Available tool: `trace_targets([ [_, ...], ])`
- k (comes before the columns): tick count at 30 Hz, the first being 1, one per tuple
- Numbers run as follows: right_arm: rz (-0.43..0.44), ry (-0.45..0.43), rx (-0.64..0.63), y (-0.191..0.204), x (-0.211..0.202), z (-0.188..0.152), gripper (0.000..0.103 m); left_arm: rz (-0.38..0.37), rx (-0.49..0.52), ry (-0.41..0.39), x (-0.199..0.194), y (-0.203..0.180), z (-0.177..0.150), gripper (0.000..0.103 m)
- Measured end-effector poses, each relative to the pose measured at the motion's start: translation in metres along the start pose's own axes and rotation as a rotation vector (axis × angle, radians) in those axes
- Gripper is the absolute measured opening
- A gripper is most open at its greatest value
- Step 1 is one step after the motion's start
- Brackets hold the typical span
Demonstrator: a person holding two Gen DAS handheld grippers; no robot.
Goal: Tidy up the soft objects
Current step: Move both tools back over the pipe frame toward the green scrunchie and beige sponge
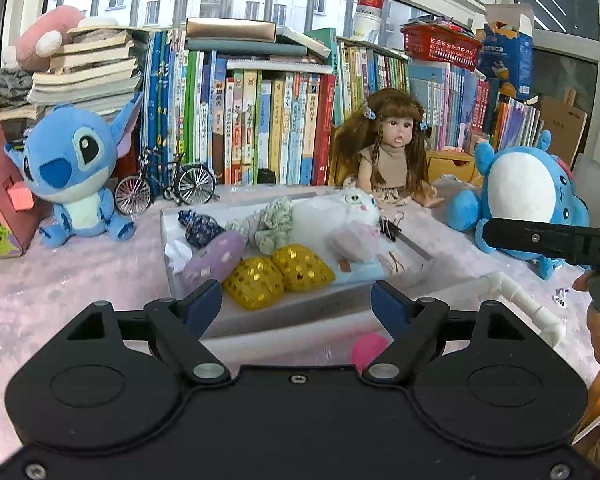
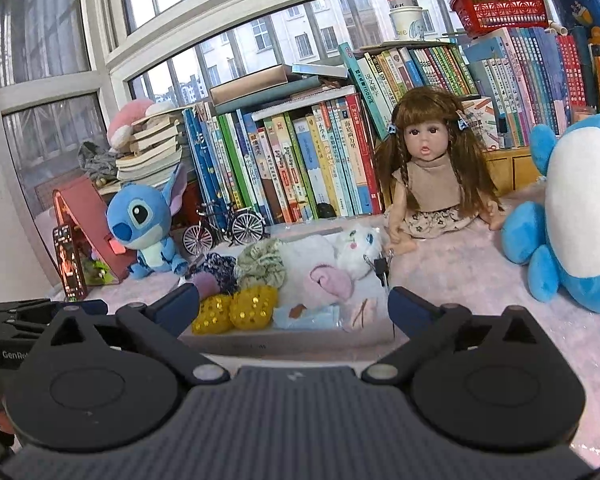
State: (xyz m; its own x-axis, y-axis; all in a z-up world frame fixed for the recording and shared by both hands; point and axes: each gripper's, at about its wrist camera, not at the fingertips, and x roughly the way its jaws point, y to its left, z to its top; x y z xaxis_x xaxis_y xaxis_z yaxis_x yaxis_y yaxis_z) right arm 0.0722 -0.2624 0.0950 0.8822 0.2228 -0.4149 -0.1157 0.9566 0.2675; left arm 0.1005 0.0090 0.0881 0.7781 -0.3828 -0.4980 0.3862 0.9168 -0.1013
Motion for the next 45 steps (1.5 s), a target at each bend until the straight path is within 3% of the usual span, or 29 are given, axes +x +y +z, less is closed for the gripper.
trace_targets([
  [14, -0.019, 0.037, -0.076, 0.013, -0.021, -0.047, 0.103, 0.011, -0.097, 0.053, -0.004, 0.016, -0.033, 0.081],
  [27, -0.017, 0.071, -0.171, 0.046, -0.026, -0.082, 0.103, 0.058, -0.135, 0.121, 0.01, 0.025, -0.038, 0.081],
  [36, -0.01, 0.134, -0.17, 0.065, -0.006, -0.083, 0.103, 0.061, -0.17, 0.176, 0.024, 0.031, -0.038, 0.08],
  [45, -0.022, 0.241, -0.131, 0.066, 0.019, -0.071, 0.103, 0.037, -0.219, 0.246, 0.039, 0.039, -0.035, 0.068],
])
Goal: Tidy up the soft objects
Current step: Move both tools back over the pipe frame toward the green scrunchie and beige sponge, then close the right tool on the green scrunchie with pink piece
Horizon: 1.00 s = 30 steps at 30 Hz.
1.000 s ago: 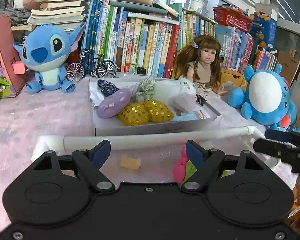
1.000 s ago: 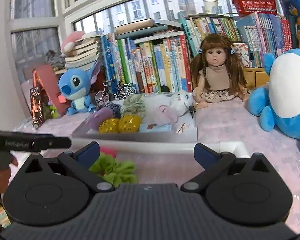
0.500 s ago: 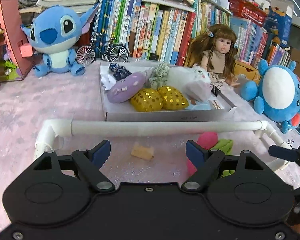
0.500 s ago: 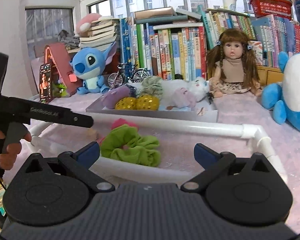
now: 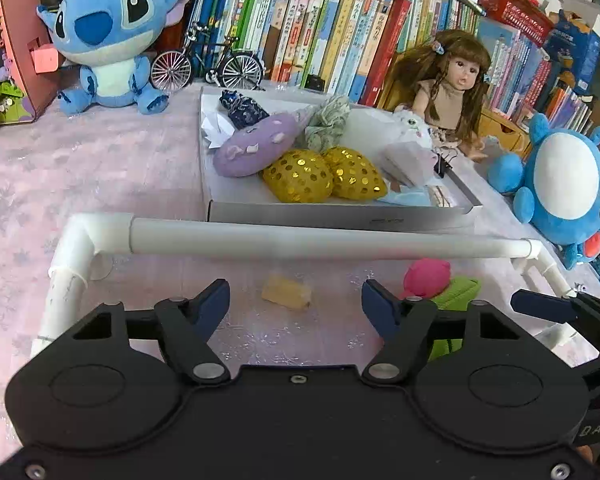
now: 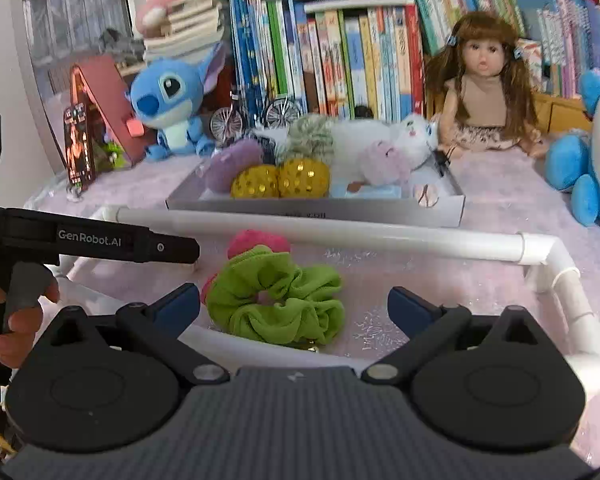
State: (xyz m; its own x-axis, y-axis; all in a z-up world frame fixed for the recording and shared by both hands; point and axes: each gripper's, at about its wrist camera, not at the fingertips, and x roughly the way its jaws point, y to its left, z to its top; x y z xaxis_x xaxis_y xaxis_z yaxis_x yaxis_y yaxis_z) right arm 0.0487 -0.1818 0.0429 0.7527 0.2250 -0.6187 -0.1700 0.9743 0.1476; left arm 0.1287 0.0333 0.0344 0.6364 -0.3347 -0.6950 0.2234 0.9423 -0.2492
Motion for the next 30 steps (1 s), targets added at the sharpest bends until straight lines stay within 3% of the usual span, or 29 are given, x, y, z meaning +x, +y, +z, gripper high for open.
trace_targets([
  [6, 0.007, 0.117, -0.007, -0.001, 0.019, 0.012, 0.103, 0.013, 0.011, 0.02, 0.006, -0.001, 0.0, 0.061],
  [11, 0.028, 0.18, 0.018, -0.002, 0.032, 0.017, 0.103, 0.008, 0.019, 0.043, 0.013, -0.004, 0.0, 0.046],
  [16, 0.055, 0.248, 0.024, -0.004, 0.048, 0.022, 0.103, 0.004, 0.019, 0.058, 0.02, -0.005, 0.0, 0.044],
  [19, 0.067, 0.289, 0.023, -0.006, 0.056, 0.023, 0.103, 0.006, 0.026, 0.058, 0.022, -0.006, 0.0, 0.037],
  [22, 0.059, 0.305, 0.011, -0.005, 0.062, 0.024, 0.103, 0.007, 0.029, 0.062, 0.024, -0.007, 0.0, 0.029],
  [30, 0.027, 0.308, -0.073, 0.005, 0.068, 0.023, 0.103, 0.005, 0.04, 0.059, 0.025, -0.007, 0.0, 0.029],
])
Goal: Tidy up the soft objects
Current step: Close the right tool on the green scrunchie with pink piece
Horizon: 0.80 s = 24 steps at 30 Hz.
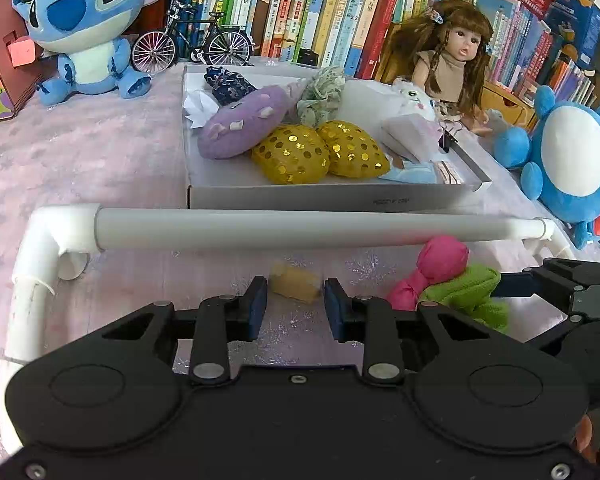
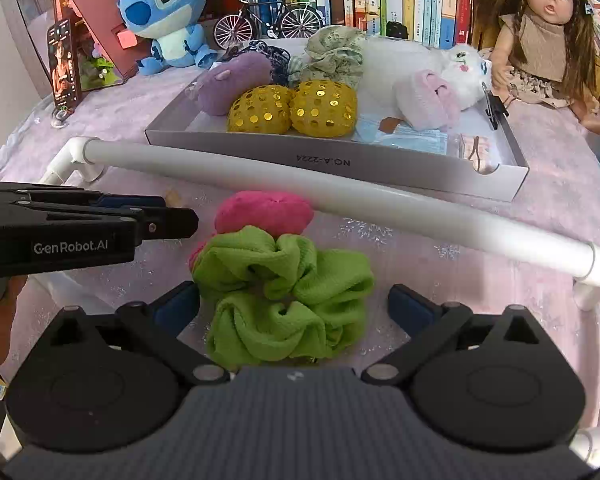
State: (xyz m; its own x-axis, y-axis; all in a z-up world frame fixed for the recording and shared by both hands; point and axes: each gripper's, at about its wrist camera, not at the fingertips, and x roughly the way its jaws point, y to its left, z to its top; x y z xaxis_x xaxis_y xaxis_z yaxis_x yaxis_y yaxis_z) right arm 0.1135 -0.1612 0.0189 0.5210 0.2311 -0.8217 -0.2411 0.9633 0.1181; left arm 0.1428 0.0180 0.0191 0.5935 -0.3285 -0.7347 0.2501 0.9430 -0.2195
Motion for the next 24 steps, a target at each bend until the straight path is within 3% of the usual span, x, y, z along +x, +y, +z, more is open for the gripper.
trace_targets([
  [12, 0.011, 0.034, -0.024, -0.001, 0.002, 0.006, 0.103, -0.001, 0.008, -0.008, 0.0, 0.0, -0.001, 0.03],
  [24, 0.041, -0.053, -0.008, -0.008, -0.005, -0.006, 0.101, -0.016, -0.002, -0.034, -0.003, 0.001, -0.005, 0.03],
])
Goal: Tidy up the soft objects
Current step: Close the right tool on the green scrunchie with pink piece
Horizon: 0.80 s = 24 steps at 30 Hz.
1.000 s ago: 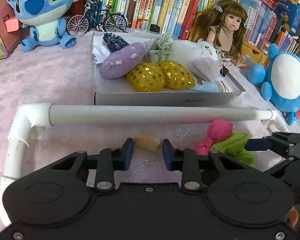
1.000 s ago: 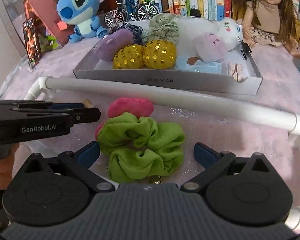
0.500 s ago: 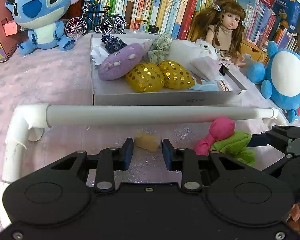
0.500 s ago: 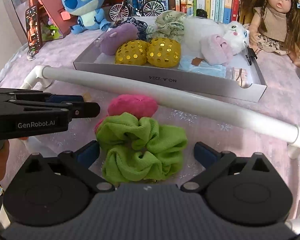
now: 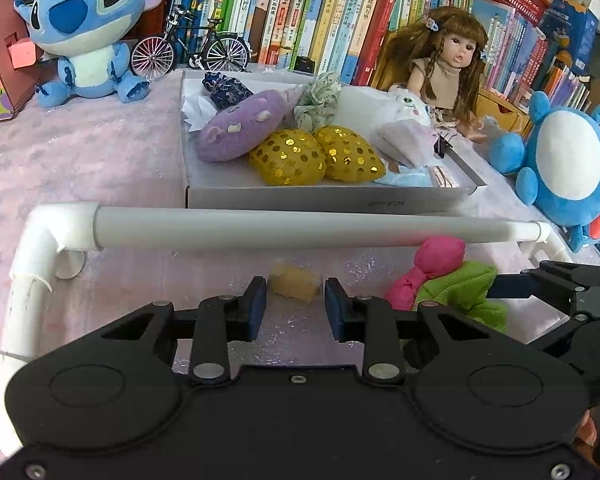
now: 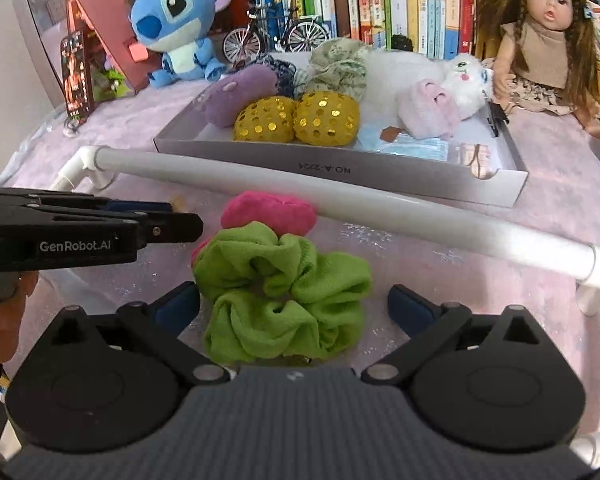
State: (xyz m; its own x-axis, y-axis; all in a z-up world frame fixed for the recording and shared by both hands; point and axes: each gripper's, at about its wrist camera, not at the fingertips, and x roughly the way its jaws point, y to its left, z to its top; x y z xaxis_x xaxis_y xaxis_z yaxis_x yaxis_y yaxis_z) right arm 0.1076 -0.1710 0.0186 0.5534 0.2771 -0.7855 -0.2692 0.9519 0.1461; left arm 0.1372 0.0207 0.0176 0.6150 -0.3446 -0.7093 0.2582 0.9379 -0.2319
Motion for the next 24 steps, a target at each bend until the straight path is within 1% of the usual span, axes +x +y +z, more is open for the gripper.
trace_targets([
  [5, -0.002, -0.059, -0.005, -0.004, -0.011, -0.007, 0.092, 0.016, 0.017, -0.01, 0.001, -0.005, 0.0, 0.03],
  [8, -0.001, -0.095, -0.026, -0.003, -0.019, -0.011, 0.083, 0.022, 0.021, -0.022, 0.002, -0.007, 0.001, 0.03],
  [10, -0.003, -0.118, -0.04, -0.001, -0.024, -0.011, 0.068, 0.02, 0.019, -0.029, 0.002, -0.007, 0.002, 0.03],
  [11, -0.001, -0.13, -0.046, 0.0, -0.027, -0.012, 0.063, 0.017, 0.017, -0.031, 0.001, -0.007, 0.002, 0.03],
  [12, 0.001, -0.143, -0.046, 0.001, -0.03, -0.012, 0.056, 0.015, 0.016, -0.033, 0.0, -0.007, 0.002, 0.03],
  [16, 0.007, -0.18, -0.032, 0.001, -0.039, -0.01, 0.043, 0.012, 0.023, -0.039, 0.0, -0.007, 0.002, 0.036],
  [18, 0.003, -0.191, -0.025, 0.001, -0.043, -0.009, 0.039, 0.014, 0.022, -0.037, 0.0, -0.008, 0.002, 0.036],
  [19, 0.002, -0.199, -0.019, 0.0, -0.044, -0.01, 0.031, 0.014, 0.022, -0.037, 0.0, -0.007, 0.002, 0.036],
  [20, 0.002, -0.207, -0.013, -0.001, -0.046, -0.009, 0.027, 0.013, 0.02, -0.035, 0.0, -0.007, 0.002, 0.036],
  [21, 0.002, -0.213, -0.008, -0.002, -0.048, -0.009, 0.019, 0.013, 0.02, -0.034, 0.0, -0.007, 0.002, 0.036],
  [24, -0.009, -0.24, 0.026, -0.008, -0.054, -0.007, 0.017, 0.01, 0.028, -0.031, 0.001, -0.008, 0.002, 0.036],
])
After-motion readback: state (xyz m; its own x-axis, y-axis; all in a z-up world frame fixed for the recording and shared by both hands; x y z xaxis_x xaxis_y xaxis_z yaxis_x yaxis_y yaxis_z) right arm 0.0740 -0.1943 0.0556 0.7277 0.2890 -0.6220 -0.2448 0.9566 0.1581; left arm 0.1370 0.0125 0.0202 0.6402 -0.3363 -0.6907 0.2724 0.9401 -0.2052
